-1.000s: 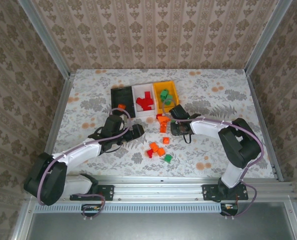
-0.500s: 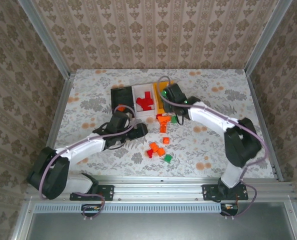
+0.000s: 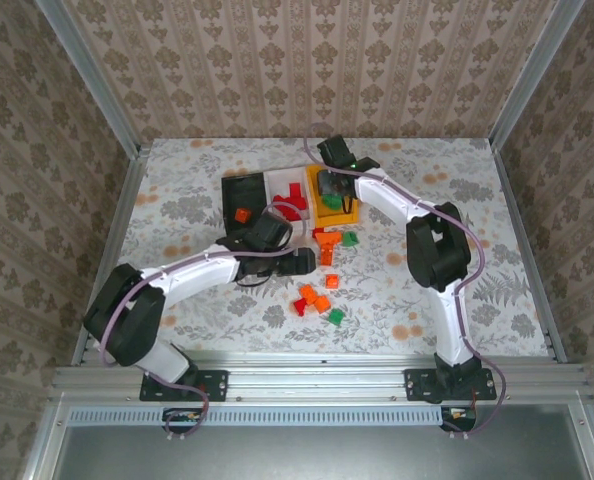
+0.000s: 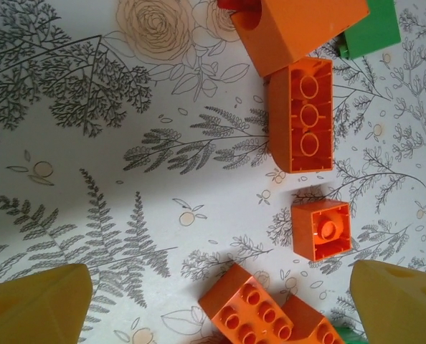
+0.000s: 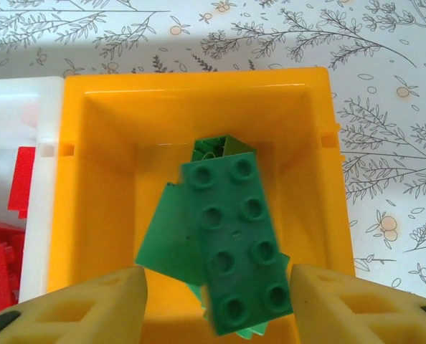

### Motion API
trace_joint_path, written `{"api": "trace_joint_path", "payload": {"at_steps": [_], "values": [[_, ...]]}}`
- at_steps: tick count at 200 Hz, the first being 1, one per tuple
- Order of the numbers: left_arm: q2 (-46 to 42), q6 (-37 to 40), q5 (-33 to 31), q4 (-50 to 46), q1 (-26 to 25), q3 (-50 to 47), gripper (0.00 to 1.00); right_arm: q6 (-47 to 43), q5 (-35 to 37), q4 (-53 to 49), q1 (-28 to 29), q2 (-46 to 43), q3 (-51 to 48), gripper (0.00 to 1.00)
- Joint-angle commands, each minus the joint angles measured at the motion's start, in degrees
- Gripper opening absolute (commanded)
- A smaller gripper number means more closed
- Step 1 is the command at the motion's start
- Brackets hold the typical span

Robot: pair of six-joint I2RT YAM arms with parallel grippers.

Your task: Sort the legos into containers by color

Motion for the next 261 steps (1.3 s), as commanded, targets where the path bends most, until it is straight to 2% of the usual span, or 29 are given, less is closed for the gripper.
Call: {"api": "trace_joint_path", "payload": {"at_steps": [1, 17, 36, 76, 100, 118, 140, 165, 198, 234, 261], "values": [[2.33, 3.89, -2.17, -3.55, -1.86, 5.30, 0.97, -1.37, -2.52, 0.62, 0.10, -5.98, -2.55, 0.60], [5.01, 4.95, -3.07, -4.66, -2.61, 8.12, 0.97, -0.97, -2.47, 1.36, 0.19, -9.51, -5.96, 0.61], [8.98, 6.42, -4.05, -5.99, -3.56, 12.12, 0.97, 1.69, -1.63, 5.67, 0.04, -17.27, -15.23, 0.62], [17.38, 9.96, -5.81, -8.48, -5.90, 20.71, 0.89, 7.29, -2.20, 11.35, -0.41, -31.67, -34.31, 0.65], [21.07, 10.59, -6.78, -10.66, -6.86, 24.43, 0.80, 8.72, -2.29, 12.05, -1.27, -37.11, -42.06, 0.66], [22.91, 10.56, -8.68, -11.41, -7.89, 25.72, 0.79, 9.43, -2.11, 12.65, -2.12, -40.38, -46.42, 0.66], [25.45, 10.38, -10.65, -11.69, -8.70, 26.81, 0.76, 8.95, -3.24, 12.68, -3.07, -42.25, -49.18, 0.66], [27.50, 9.92, -12.24, -10.52, -9.01, 27.14, 0.66, 8.95, -2.57, 13.05, -3.48, -43.25, -51.26, 0.65], [29.24, 9.62, -13.30, -9.24, -9.01, 27.89, 0.43, 10.48, -2.64, 16.13, -3.59, -44.06, -55.10, 0.65], [28.19, 10.00, -14.61, -9.65, -9.18, 27.63, 0.33, 10.67, -1.78, 18.35, -3.67, -44.25, -57.31, 0.65], [23.57, 10.08, -14.93, -10.54, -10.19, 25.77, 0.27, 10.94, -1.48, 19.92, -3.74, -44.24, -57.87, 0.65]]}}
